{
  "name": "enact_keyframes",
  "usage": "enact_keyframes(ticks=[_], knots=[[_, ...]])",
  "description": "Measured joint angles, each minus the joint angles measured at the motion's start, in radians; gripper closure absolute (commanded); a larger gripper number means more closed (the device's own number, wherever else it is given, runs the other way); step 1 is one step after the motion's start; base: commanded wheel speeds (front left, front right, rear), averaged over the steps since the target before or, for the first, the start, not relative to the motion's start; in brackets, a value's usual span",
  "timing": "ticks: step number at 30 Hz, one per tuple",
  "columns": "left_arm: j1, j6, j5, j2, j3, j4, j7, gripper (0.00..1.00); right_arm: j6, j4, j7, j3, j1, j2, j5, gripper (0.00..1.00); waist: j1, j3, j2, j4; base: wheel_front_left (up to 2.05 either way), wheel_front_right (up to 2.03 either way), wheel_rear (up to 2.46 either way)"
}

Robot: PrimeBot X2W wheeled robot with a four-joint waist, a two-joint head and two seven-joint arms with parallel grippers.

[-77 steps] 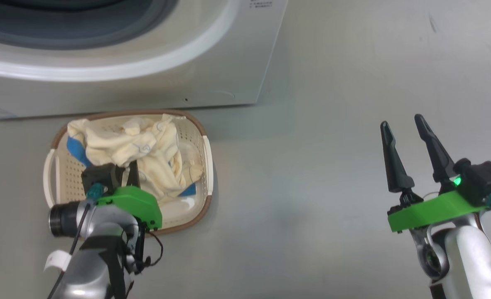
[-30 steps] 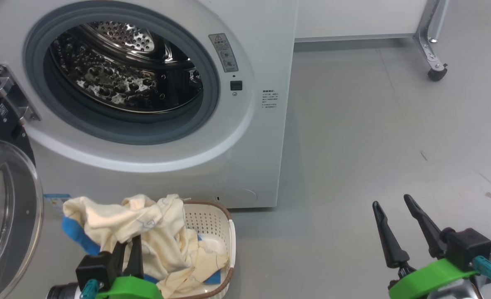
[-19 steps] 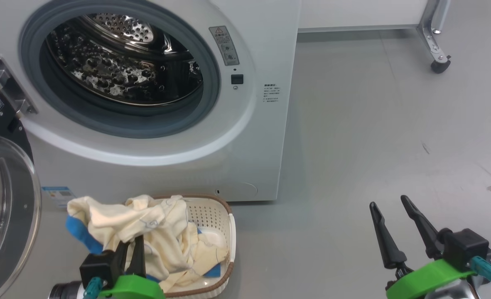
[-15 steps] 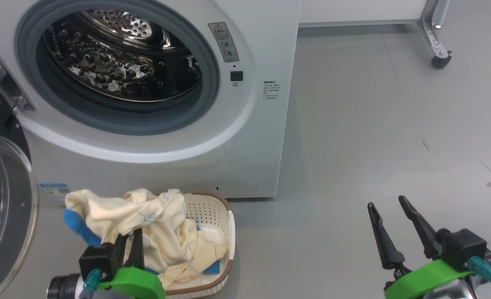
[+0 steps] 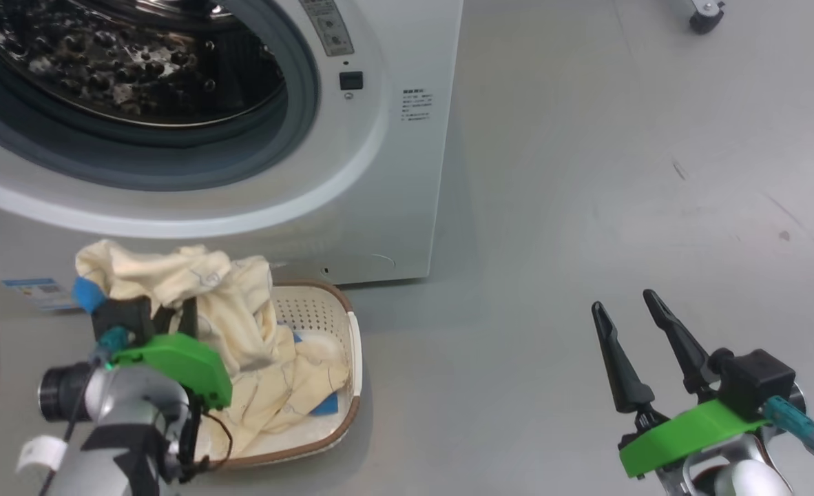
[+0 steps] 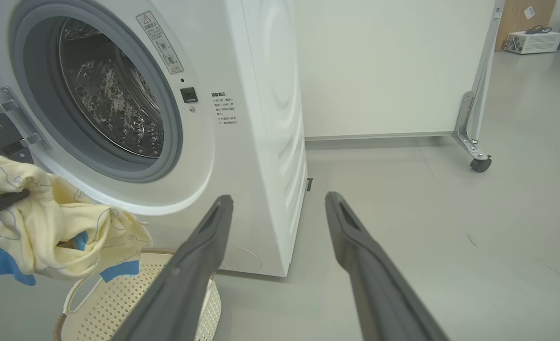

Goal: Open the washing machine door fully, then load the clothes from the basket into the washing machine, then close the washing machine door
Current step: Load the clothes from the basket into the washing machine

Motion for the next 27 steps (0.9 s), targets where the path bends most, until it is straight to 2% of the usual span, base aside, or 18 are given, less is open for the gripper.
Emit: enact_keyframes(ticks=[6, 11, 20, 27], knots=[[-0.191, -0.06, -0.051, 0.033, 0.031, 0.16, 0.114, 1.0, 0.0, 0.022, -0.028, 0.015, -0.053, 0.0, 0.026, 0.0, 0.0, 0.08, 0.0, -0.053, 0.0, 0.0, 0.0], [-0.362, -0.082, -0.077, 0.071, 0.066, 0.253, 0.171, 1.0, 0.0, 0.043, -0.051, 0.03, -0.115, 0.0, 0.052, 0.0, 0.0002, 0.163, 0.0, -0.091, 0.0, 0.0, 0.0], [-0.624, -0.113, -0.077, 0.151, 0.08, 0.347, 0.287, 1.0, 0.0, 0.07, -0.063, 0.057, -0.2, 0.0, 0.108, 0.0, 0.0001, 0.298, -0.0001, -0.16, 0.0, 0.0, 0.0], [-0.814, -0.131, -0.044, 0.222, 0.067, 0.359, 0.344, 1.0, 0.0, 0.052, -0.065, 0.081, -0.242, 0.0, 0.132, 0.0, 0.0001, 0.392, -0.0001, -0.207, 0.0, 0.0, 0.0]])
